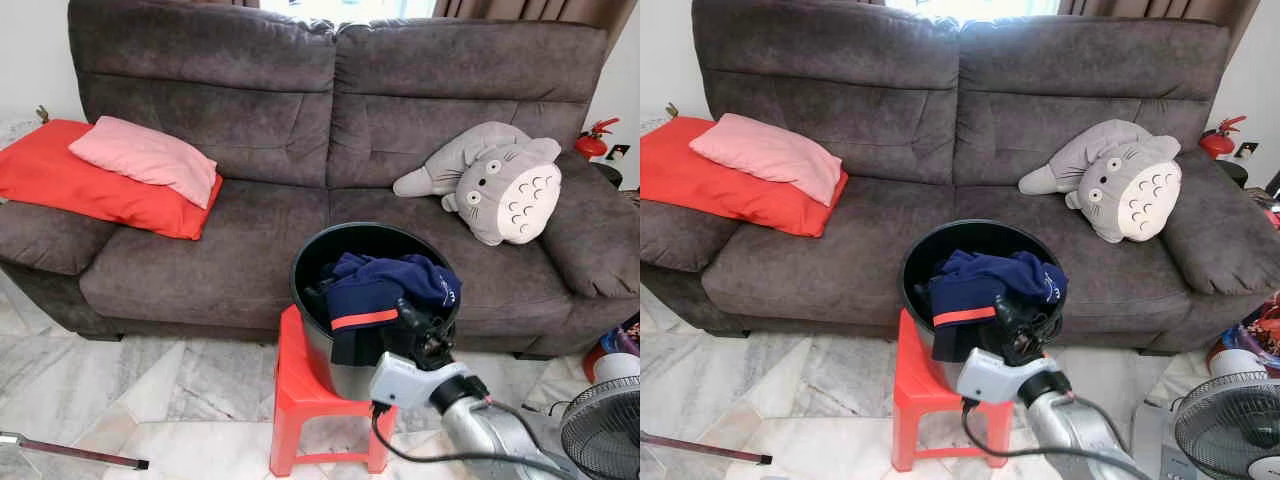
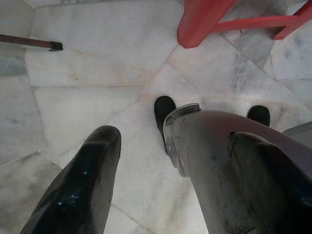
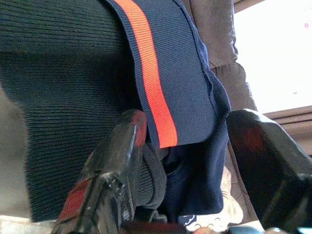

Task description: Hang hanger

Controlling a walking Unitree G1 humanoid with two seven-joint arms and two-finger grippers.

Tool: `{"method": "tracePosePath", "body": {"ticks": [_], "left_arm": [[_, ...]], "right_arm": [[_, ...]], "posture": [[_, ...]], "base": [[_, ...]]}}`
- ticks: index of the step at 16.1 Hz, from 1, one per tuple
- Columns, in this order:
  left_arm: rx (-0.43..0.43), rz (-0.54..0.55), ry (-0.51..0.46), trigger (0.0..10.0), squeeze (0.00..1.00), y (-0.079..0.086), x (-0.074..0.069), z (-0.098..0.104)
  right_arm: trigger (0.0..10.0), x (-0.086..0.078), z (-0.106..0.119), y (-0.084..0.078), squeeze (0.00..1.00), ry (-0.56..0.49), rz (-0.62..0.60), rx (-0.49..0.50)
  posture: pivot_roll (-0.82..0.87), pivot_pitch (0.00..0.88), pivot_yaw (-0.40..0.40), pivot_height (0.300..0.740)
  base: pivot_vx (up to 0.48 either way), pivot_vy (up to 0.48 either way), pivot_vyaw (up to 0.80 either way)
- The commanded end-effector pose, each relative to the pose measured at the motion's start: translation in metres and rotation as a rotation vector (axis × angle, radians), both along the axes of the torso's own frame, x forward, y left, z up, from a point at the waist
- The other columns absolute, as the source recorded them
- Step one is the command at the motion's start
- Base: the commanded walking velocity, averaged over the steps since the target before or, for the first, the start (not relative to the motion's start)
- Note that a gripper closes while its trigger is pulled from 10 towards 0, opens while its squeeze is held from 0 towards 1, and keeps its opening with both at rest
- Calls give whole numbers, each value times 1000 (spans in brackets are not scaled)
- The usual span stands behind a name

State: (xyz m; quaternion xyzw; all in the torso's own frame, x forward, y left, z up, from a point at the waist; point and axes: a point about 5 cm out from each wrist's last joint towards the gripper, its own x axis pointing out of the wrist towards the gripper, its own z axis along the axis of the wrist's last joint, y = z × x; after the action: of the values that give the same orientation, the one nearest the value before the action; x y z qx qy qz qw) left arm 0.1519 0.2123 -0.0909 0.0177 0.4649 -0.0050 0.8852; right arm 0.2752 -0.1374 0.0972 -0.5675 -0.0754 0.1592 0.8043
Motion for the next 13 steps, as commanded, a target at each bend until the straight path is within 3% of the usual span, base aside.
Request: {"method": "tracePosePath", "body": {"ticks": [1,6,13], "left_arm": [[4,5,35,10000,0,2,-8,-3],[6,-5,39,10000,0,2,-9,-3],[-1,-4,32,10000,0,1,-6,-3]], "right_arm": [[10000,3,-1,-3,0,5,-22,-2],[10000,9,-5,-5,0,19,-50,-2],[10000,23,3,9,0,-31,-20,2]], "posture": [[-17,80,-19,740],[-17,67,-14,740],[-8,74,-13,740]], "base": [[0,0,0],[0,0,0],[0,0,0]]}}
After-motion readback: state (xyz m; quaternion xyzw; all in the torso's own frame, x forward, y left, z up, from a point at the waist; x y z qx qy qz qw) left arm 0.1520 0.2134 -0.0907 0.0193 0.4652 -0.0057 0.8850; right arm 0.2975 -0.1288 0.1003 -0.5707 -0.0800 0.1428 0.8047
